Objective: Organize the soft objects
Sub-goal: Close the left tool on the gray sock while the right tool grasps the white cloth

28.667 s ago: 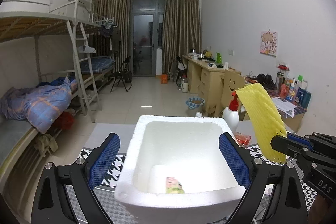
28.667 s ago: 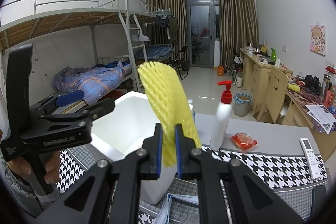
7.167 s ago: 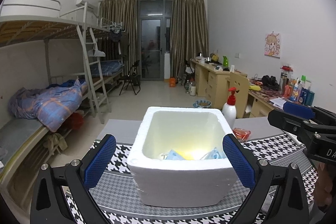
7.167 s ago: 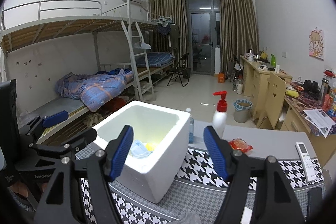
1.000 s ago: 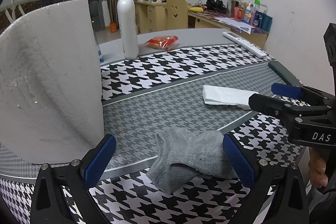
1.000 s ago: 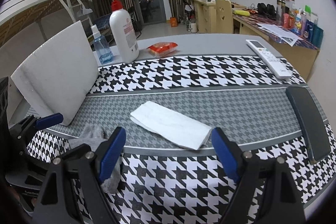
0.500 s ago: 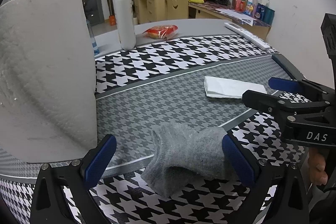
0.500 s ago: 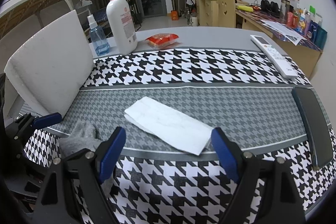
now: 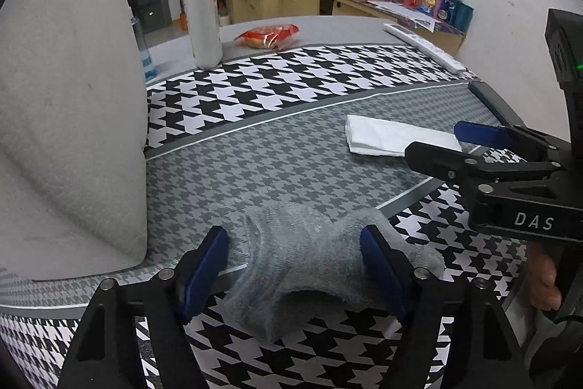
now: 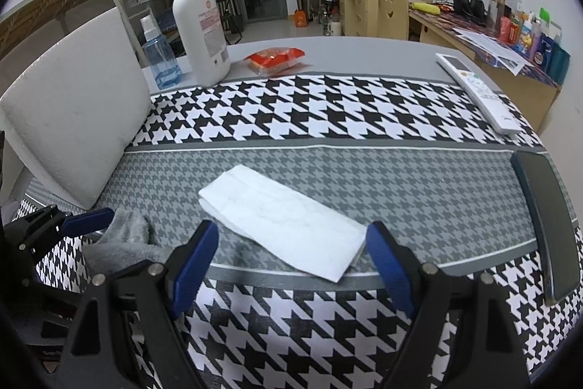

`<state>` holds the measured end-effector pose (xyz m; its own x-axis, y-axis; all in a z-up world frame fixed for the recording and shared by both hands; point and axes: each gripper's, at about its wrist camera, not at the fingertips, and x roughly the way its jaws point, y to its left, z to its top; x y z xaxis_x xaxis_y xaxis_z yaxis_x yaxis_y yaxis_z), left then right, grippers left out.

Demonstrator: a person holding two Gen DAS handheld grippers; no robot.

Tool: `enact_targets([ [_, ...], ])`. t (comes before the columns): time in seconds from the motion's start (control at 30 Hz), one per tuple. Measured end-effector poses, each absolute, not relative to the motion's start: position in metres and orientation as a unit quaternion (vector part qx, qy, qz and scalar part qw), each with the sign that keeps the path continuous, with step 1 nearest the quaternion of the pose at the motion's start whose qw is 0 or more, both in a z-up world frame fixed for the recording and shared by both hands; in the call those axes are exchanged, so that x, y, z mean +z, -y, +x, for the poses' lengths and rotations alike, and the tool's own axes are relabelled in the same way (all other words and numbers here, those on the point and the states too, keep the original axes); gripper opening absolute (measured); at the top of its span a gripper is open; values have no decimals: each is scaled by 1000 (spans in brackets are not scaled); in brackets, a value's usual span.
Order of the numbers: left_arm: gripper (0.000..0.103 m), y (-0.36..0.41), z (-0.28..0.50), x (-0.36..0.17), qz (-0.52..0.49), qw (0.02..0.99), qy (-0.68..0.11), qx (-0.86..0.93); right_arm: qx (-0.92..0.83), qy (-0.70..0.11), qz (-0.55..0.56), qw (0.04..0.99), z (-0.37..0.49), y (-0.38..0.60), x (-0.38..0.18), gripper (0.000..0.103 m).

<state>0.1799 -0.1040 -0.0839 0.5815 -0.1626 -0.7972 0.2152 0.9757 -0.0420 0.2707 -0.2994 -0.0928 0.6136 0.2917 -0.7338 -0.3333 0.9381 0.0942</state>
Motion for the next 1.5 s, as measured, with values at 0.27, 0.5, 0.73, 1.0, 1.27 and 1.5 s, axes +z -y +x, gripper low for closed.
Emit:
enact_targets([
  [0.27,57,107,177,-83,30,887,-445,-119,175,-410,-24,895,275,300,-96,86],
  [0.5,37,110,174,-82,33,886,-444,-131,177,-410,-30,894,274,298,-98,86],
  [0.73,26,108,174,-81,29,886,-444,-130,170,-421,-38,890,276,298,-102,65],
  [1.0,26,104,173,-80,23,888,-443,-119,161,-418,-46,893,273,297,-100,34],
  [1.27,22,98,171,-77,17,892,-439,-111,163,-409,-42,897,268,299,-94,14],
  [1.5,22,93,167,-71,13,896,-431,-105,162,-398,-40,902,262,300,-87,11],
])
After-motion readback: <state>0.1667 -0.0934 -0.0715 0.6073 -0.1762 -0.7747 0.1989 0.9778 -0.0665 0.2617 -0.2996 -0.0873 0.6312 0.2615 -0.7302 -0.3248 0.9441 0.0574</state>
